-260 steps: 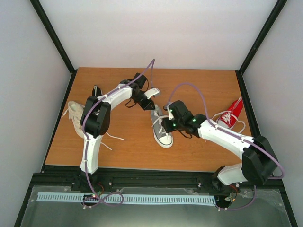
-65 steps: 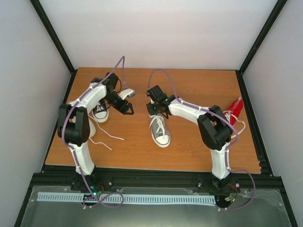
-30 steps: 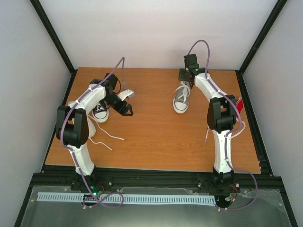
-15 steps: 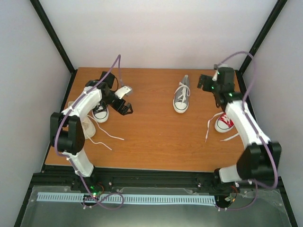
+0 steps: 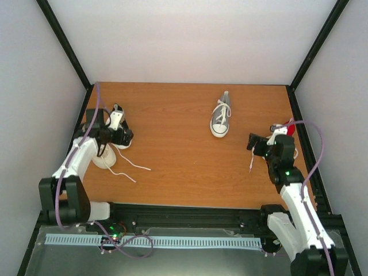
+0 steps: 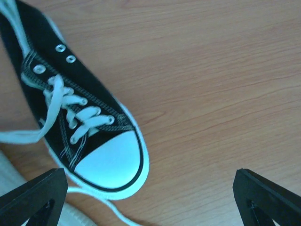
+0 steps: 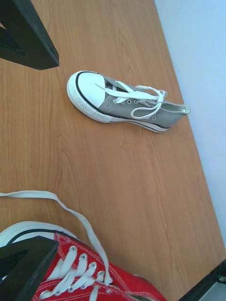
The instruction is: Tie the shoes
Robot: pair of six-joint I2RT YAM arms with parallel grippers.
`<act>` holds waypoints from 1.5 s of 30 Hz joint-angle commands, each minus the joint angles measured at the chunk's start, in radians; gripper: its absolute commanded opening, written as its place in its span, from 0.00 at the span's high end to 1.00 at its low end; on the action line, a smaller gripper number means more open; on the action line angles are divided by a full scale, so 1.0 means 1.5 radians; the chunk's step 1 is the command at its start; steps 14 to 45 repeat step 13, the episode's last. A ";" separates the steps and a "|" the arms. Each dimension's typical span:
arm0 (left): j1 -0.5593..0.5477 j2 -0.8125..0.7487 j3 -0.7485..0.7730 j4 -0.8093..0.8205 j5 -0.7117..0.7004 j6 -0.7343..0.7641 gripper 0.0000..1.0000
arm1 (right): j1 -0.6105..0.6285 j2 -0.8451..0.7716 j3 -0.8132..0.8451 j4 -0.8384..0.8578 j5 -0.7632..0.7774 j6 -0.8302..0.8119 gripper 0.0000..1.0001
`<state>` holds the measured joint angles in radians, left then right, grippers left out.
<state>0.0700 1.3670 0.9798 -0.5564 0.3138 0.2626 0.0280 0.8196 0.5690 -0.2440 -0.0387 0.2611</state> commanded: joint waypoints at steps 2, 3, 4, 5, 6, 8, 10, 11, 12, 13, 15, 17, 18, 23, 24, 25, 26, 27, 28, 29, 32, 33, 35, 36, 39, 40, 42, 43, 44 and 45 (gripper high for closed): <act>0.011 -0.103 -0.123 0.221 -0.064 -0.072 0.00 | -0.002 -0.111 -0.095 0.063 0.049 0.037 0.00; 0.012 -0.109 -0.137 0.245 -0.073 -0.089 0.00 | -0.002 -0.122 -0.109 0.066 0.055 0.049 0.00; 0.012 -0.112 -0.152 0.268 -0.077 -0.102 0.00 | -0.002 -0.127 -0.120 0.071 0.061 0.062 0.00; 0.012 -0.116 -0.164 0.288 -0.078 -0.111 0.00 | -0.002 -0.131 -0.129 0.076 0.065 0.074 0.00; 0.012 -0.120 -0.172 0.302 -0.078 -0.116 0.00 | -0.002 -0.133 -0.134 0.075 0.070 0.082 0.00; 0.012 -0.130 -0.181 0.322 -0.088 -0.119 0.00 | -0.002 -0.134 -0.137 0.067 0.069 0.080 0.00; 0.012 -0.138 -0.186 0.330 -0.104 -0.121 0.00 | -0.002 -0.131 -0.135 0.051 0.084 0.081 0.00; 0.012 -0.142 -0.189 0.331 -0.106 -0.121 0.00 | -0.002 -0.132 -0.135 0.048 0.095 0.085 0.00; 0.012 -0.146 -0.193 0.332 -0.108 -0.124 0.00 | -0.002 -0.133 -0.135 0.047 0.098 0.087 0.00; 0.012 -0.152 -0.199 0.335 -0.107 -0.125 0.00 | -0.002 -0.133 -0.135 0.048 0.097 0.088 0.00; 0.012 -0.152 -0.199 0.335 -0.107 -0.125 0.00 | -0.002 -0.133 -0.135 0.048 0.097 0.088 0.00; 0.012 -0.152 -0.199 0.335 -0.107 -0.125 0.00 | -0.002 -0.133 -0.135 0.048 0.097 0.088 0.00; 0.012 -0.152 -0.199 0.335 -0.107 -0.125 0.00 | -0.002 -0.133 -0.135 0.048 0.097 0.088 0.00; 0.012 -0.152 -0.199 0.335 -0.107 -0.125 0.00 | -0.002 -0.133 -0.135 0.048 0.097 0.088 0.00; 0.012 -0.152 -0.199 0.335 -0.107 -0.125 0.00 | -0.002 -0.133 -0.135 0.048 0.097 0.088 0.00; 0.012 -0.152 -0.199 0.335 -0.107 -0.125 0.00 | -0.002 -0.133 -0.135 0.048 0.097 0.088 0.00; 0.012 -0.152 -0.199 0.335 -0.107 -0.125 0.00 | -0.002 -0.133 -0.135 0.048 0.097 0.088 0.00; 0.012 -0.152 -0.199 0.335 -0.107 -0.125 0.00 | -0.002 -0.133 -0.135 0.048 0.097 0.088 0.00; 0.012 -0.152 -0.199 0.335 -0.107 -0.125 0.00 | -0.002 -0.133 -0.135 0.048 0.097 0.088 0.00; 0.012 -0.152 -0.199 0.335 -0.107 -0.125 0.00 | -0.002 -0.133 -0.135 0.048 0.097 0.088 0.00; 0.012 -0.152 -0.199 0.335 -0.107 -0.125 0.00 | -0.002 -0.133 -0.135 0.048 0.097 0.088 0.00; 0.012 -0.152 -0.199 0.335 -0.107 -0.125 0.00 | -0.002 -0.133 -0.135 0.048 0.097 0.088 0.00; 0.012 -0.152 -0.199 0.335 -0.107 -0.125 0.00 | -0.002 -0.133 -0.135 0.048 0.097 0.088 0.00; 0.012 -0.152 -0.199 0.335 -0.107 -0.125 0.00 | -0.002 -0.133 -0.135 0.048 0.097 0.088 0.00; 0.012 -0.152 -0.199 0.335 -0.107 -0.125 0.00 | -0.002 -0.133 -0.135 0.048 0.097 0.088 0.00; 0.012 -0.152 -0.199 0.335 -0.107 -0.125 0.00 | -0.002 -0.133 -0.135 0.048 0.097 0.088 0.00; 0.012 -0.152 -0.199 0.335 -0.107 -0.125 0.00 | -0.002 -0.133 -0.135 0.048 0.097 0.088 0.00; 0.012 -0.152 -0.199 0.335 -0.107 -0.125 0.00 | -0.002 -0.133 -0.135 0.048 0.097 0.088 0.00; 0.012 -0.152 -0.199 0.335 -0.107 -0.125 0.00 | -0.002 -0.133 -0.135 0.048 0.097 0.088 0.00; 0.012 -0.152 -0.199 0.335 -0.107 -0.125 0.00 | -0.002 -0.133 -0.135 0.048 0.097 0.088 0.00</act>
